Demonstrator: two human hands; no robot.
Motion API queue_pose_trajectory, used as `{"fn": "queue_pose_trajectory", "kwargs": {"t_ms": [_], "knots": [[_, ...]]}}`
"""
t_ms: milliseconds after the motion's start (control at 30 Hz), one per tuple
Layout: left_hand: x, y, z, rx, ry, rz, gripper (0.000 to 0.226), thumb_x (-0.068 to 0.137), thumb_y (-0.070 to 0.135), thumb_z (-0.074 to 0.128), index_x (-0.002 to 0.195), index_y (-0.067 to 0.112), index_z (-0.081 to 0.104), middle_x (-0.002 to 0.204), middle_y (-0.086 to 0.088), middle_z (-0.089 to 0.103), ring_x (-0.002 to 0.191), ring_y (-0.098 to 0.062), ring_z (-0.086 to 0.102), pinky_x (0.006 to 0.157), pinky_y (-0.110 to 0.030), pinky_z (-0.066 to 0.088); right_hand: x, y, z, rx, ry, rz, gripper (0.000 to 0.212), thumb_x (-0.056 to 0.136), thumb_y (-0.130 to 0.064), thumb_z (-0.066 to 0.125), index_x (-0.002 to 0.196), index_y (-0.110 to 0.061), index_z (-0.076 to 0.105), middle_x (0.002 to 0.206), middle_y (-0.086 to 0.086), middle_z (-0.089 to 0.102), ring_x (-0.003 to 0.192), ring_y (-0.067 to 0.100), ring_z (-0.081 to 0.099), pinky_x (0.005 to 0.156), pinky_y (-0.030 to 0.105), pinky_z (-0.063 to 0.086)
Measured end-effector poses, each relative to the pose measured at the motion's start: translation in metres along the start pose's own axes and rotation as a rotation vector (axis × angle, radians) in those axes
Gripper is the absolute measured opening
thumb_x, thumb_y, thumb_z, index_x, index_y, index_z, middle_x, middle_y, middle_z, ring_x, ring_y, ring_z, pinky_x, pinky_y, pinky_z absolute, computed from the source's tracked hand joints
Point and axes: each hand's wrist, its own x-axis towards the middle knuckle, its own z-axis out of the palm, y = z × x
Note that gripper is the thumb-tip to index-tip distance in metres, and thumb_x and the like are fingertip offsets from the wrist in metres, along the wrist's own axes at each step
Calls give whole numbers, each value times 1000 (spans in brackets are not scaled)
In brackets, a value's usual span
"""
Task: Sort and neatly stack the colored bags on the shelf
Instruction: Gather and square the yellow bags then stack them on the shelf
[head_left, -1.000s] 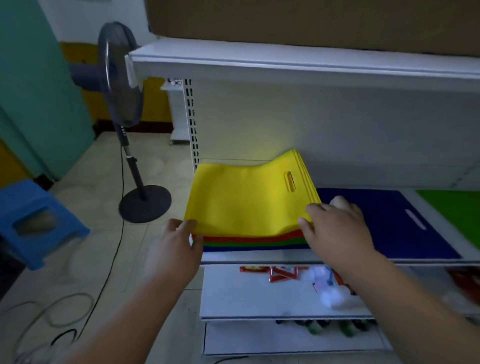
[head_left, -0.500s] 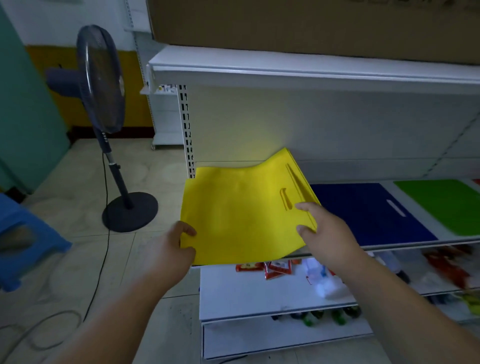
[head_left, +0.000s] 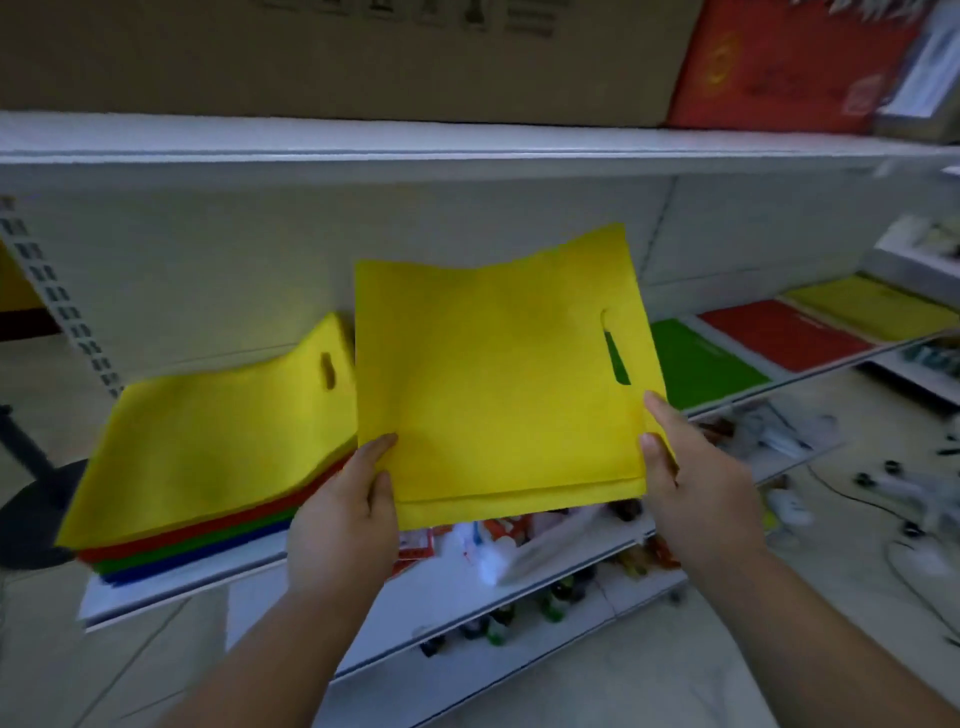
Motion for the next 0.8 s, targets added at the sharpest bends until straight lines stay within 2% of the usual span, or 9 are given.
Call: {"fn": "queue_pose_trajectory", "kwargs": {"t_ms": [67,267,333,400,433,533,600,700,800], "knots": [[1,46,45,-42,-33,53,38,100,25,46,135,39,52,74,3,63,58,-16,55,49,-38,48,8,51,-33,-39,62,39,47,99,-38,44,145,-35,41,98,12,72,65,20,55,50,27,37],[4,167,167,-133,-132,179,40,99,23,47,136,38,52,60,0,58,48,-19,52,46,-39,43,30,190,-113,-91,155,176,47,100,-36,45,146,-33,41,85,15,69,64,26,58,53,37,48],[8,197,203,-137,-162,197,41,99,23,48,137,38,52,63,-1,60,51,-20,52,48,-40,45,37,227,-131,-98,177,225,46,100,-35,47,145,-33,42,95,10,71,71,26,60,55,37,46],[16,226,239,-120,-193,228,42,99,23,48,139,38,51,66,0,61,54,-18,53,50,-38,45,48,263,-143,-87,192,286,45,100,-32,49,145,-33,44,119,5,68,89,28,64,64,35,47],[22,240,258,-113,-210,249,43,99,23,49,139,38,50,65,0,60,54,-17,53,49,-37,43,55,281,-147,-80,201,323,45,100,-32,49,145,-32,44,123,4,67,94,28,63,67,35,48],[46,283,319,-154,-284,284,44,99,24,48,139,42,48,62,2,59,48,-16,49,43,-31,37,81,337,-154,-99,234,401,44,100,-32,48,144,-33,45,102,7,70,84,26,61,59,32,39],[66,312,364,-176,-332,313,45,99,25,48,140,43,48,71,1,63,51,-15,49,44,-28,36,99,371,-162,-138,274,453,44,99,-32,50,143,-34,45,101,10,70,78,27,59,58,32,35],[89,367,427,-155,-391,360,45,97,24,52,139,40,51,73,-1,62,54,-13,49,46,-24,29,122,418,-188,-166,316,551,44,98,-31,52,142,-34,46,103,13,70,81,32,60,61,36,42],[98,426,484,-179,-485,390,44,97,23,53,138,39,52,76,5,59,54,-14,51,47,-25,37,141,468,-218,-202,368,635,44,98,-33,51,142,-36,46,99,15,70,82,35,62,65,40,50]]}}
